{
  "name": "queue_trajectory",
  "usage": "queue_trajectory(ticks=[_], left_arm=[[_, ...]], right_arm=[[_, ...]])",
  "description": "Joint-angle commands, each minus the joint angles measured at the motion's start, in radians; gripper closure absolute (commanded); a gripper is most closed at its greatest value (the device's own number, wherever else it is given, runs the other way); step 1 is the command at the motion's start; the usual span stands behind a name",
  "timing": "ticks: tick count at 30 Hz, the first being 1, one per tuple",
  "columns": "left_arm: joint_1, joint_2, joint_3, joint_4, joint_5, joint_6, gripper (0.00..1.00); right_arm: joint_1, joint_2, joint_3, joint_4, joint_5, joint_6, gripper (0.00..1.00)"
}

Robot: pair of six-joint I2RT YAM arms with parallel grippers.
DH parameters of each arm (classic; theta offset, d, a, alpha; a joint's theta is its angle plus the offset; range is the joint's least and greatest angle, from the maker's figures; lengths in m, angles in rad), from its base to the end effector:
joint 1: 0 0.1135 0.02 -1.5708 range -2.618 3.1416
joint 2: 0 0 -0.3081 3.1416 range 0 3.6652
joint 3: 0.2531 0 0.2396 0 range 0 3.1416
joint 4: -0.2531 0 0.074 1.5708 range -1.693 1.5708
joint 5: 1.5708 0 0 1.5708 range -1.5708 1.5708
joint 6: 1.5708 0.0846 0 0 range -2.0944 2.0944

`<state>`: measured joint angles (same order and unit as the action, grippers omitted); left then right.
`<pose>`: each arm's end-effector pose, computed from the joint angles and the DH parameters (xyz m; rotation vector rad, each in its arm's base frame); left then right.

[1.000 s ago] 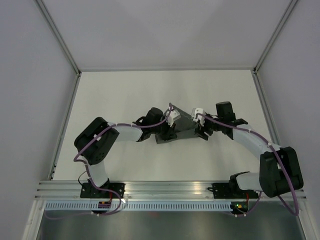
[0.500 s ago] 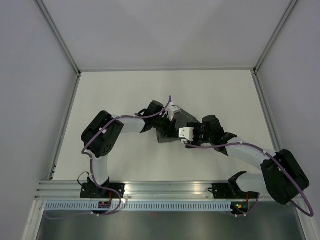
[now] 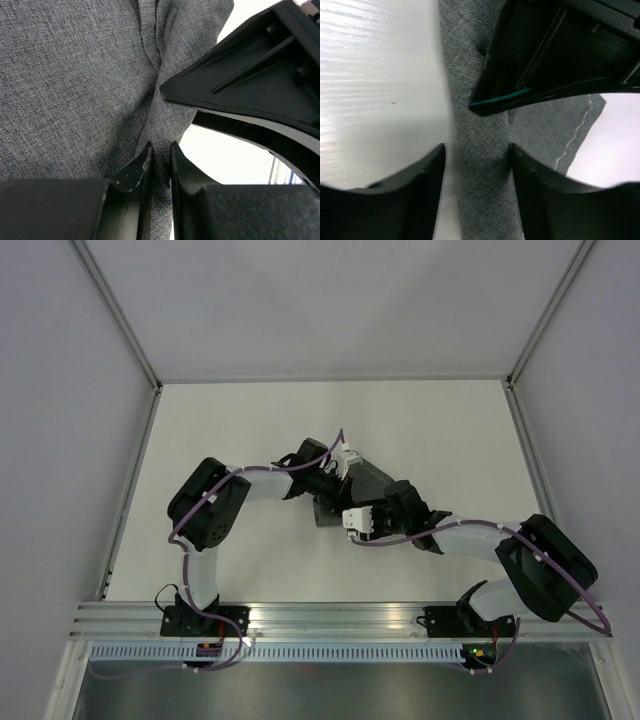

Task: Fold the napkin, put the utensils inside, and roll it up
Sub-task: Roll the napkin with the utensil

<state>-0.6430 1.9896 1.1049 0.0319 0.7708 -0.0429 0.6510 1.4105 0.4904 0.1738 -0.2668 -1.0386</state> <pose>0.3066 -0.3034 0.1521 1.0763 2.2217 -1.2404 0.2039 0.1834 0.1638 -1.7965 1.4156 0.1084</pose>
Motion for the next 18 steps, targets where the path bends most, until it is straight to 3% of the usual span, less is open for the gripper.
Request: queue_trajectory(ticks=[1,4,9,11,13,18], left_arm=[[-0.004,0.078,-0.042,-0.211,-0.071,-0.003,0.98],[0.000,0.069,-0.042,-0.211,-0.073,-0.008,0.98],[0.005,0.035,-0.046,-0.195,-0.119,-0.040,0.96],[0.011,0.011,-0.065,-0.159,-0.126,-0.064,0.87],[0.016,-0.041,-0.099,-0.118,-0.128,-0.083,0.86],[0.029,-0.187,-0.190,0.058,-0.197,-0.176,0.72]], right_arm=[[0.003,0.028,0.017,0.016,0.054,-0.003,0.47],[0.001,0.042,0.042,-0.026,0.072,0.020,0.73],[-0.036,0.073,0.132,-0.204,0.000,0.054,0.81],[-0.069,0.100,0.192,-0.262,-0.035,0.063,0.86],[-0.111,0.139,0.262,-0.356,-0.099,0.068,0.90],[-0.198,0.267,0.436,-0.580,-0.215,0.051,0.92]])
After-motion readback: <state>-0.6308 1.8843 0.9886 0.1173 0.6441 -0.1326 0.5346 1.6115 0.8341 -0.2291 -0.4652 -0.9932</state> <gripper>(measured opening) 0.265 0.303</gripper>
